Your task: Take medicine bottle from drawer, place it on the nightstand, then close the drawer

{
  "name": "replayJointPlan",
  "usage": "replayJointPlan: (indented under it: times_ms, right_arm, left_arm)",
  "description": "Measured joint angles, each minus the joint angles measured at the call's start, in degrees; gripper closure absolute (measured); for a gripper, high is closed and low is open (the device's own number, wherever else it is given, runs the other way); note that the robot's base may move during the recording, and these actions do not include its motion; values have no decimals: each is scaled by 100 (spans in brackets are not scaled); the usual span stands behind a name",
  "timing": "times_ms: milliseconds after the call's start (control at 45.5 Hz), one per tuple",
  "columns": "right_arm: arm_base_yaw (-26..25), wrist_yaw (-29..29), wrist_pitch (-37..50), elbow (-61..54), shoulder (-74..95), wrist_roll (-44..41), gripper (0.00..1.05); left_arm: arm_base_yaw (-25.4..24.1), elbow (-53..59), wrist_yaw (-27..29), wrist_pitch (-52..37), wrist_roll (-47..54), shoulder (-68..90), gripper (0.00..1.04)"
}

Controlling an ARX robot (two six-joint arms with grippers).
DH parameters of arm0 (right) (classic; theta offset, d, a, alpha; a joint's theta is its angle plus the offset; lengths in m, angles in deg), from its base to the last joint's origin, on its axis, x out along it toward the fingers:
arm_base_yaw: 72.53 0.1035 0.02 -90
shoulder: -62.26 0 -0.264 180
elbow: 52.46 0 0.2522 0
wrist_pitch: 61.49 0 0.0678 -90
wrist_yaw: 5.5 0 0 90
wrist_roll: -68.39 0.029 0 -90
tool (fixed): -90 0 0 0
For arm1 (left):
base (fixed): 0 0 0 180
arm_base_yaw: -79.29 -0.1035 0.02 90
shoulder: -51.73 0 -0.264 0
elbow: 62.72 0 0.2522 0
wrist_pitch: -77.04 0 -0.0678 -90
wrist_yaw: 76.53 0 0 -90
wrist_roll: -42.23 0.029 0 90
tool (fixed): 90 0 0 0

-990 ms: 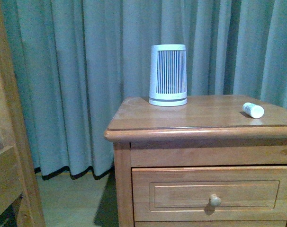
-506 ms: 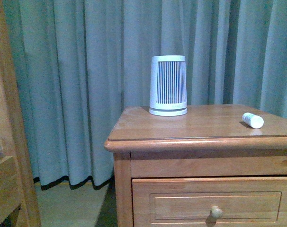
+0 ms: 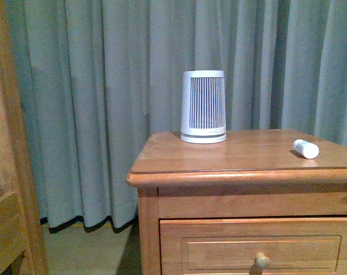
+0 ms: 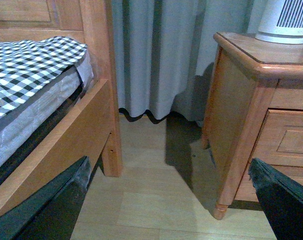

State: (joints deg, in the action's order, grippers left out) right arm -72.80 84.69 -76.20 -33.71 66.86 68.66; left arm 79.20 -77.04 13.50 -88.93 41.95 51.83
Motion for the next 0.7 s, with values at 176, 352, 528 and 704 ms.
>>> replayJointPlan:
  times_ms: [176, 352, 528, 704]
  right_arm:
    - [4, 2, 28, -114, -103, -4, 102]
    - [4, 2, 48, -216, -177, -7, 102]
    - [7, -7, 74, -413, -409, -9, 102]
    - [7, -2, 74, -413, -417, -9, 102]
  left_arm:
    - [0, 0, 0, 0, 0, 0, 7]
    - [0, 0, 0, 0, -2, 0, 7]
    - [0, 0, 0, 0, 0, 0, 7]
    - [0, 0, -2, 0, 0, 0, 7]
